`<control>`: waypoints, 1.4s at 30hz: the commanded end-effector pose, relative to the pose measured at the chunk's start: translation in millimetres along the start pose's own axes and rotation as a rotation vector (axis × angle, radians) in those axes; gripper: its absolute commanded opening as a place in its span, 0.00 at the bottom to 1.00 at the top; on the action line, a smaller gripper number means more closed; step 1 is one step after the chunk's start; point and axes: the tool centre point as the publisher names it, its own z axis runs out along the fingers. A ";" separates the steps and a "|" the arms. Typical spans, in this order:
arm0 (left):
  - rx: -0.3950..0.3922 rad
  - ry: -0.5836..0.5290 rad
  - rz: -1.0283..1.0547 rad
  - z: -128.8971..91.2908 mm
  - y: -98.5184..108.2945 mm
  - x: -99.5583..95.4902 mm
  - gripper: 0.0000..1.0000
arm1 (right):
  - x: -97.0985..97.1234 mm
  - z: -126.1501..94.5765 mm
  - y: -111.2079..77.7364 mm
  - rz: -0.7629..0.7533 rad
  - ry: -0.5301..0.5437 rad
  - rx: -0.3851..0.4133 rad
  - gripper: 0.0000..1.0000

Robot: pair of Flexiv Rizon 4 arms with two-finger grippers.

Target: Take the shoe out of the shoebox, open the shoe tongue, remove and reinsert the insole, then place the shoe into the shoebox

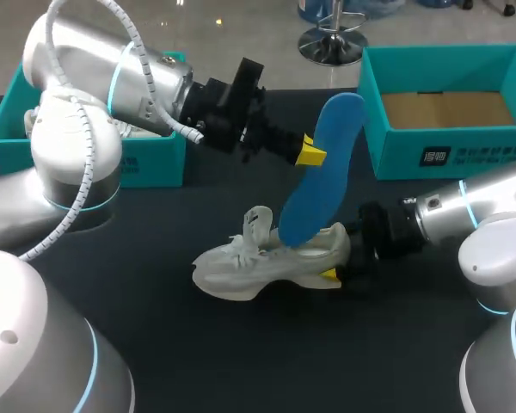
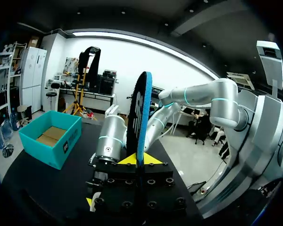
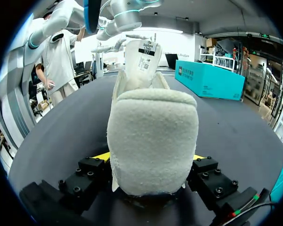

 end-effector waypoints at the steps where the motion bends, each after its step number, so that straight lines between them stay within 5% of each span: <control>1: 0.060 -0.029 -0.044 -13.0 6.1 19.3 0.00 | 0.4 2.3 0.1 0.000 -0.002 0.004 0.00; 20: 0.196 0.013 -0.338 -63.2 -39.2 72.0 0.00 | 0.4 2.3 0.1 0.000 -0.002 0.004 0.00; 30: 0.313 0.071 -0.438 -66.6 -61.8 85.9 0.00 | 0.4 2.3 0.1 0.000 -0.002 0.004 0.00; 42: 0.331 0.193 -0.517 -66.7 -88.9 111.9 0.00 | 0.4 2.3 0.1 0.000 -0.002 0.004 0.00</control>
